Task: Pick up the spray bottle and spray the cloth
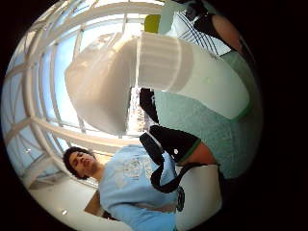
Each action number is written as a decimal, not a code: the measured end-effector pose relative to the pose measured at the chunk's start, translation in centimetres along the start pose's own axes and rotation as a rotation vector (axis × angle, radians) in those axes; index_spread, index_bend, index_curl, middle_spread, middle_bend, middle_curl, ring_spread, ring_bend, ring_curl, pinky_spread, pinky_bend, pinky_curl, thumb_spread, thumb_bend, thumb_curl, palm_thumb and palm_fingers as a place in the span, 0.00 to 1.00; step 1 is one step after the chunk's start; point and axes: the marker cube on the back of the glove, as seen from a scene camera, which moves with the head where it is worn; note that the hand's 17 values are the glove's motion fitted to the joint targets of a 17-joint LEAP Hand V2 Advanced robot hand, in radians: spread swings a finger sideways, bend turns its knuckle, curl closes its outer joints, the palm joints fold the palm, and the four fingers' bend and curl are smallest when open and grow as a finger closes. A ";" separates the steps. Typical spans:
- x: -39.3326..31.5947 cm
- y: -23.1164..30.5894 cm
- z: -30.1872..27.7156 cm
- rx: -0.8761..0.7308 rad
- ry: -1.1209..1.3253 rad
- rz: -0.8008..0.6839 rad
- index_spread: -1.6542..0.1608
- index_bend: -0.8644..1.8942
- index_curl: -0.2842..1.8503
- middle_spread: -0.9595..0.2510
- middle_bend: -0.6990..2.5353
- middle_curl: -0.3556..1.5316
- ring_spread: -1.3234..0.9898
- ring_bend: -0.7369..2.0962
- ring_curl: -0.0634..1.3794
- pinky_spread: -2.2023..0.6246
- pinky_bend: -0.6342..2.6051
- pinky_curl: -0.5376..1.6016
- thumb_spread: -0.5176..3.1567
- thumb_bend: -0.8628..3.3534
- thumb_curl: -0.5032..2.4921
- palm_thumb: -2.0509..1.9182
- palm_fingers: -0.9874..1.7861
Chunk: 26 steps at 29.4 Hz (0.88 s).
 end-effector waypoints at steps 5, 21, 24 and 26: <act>0.0 -1.9 1.2 -0.011 -0.051 -0.025 0.70 0.36 0.25 0.73 0.28 0.40 0.56 0.38 0.27 0.85 0.28 0.41 0.40 0.20 0.27 0.64 0.60; -0.1 -3.3 3.1 0.076 -0.165 -0.081 0.71 0.40 0.28 0.71 0.27 0.39 0.56 0.38 0.27 0.85 0.25 0.40 0.40 0.22 0.29 0.71 0.68; -0.3 -3.4 3.3 0.129 -0.177 -0.092 0.72 0.38 0.28 0.71 0.28 0.39 0.55 0.39 0.27 0.85 0.25 0.40 0.39 0.23 0.30 0.73 0.70; -0.4 -3.4 3.5 0.157 -0.182 -0.100 0.72 0.38 0.29 0.71 0.27 0.39 0.55 0.39 0.28 0.85 0.26 0.40 0.39 0.23 0.31 0.74 0.71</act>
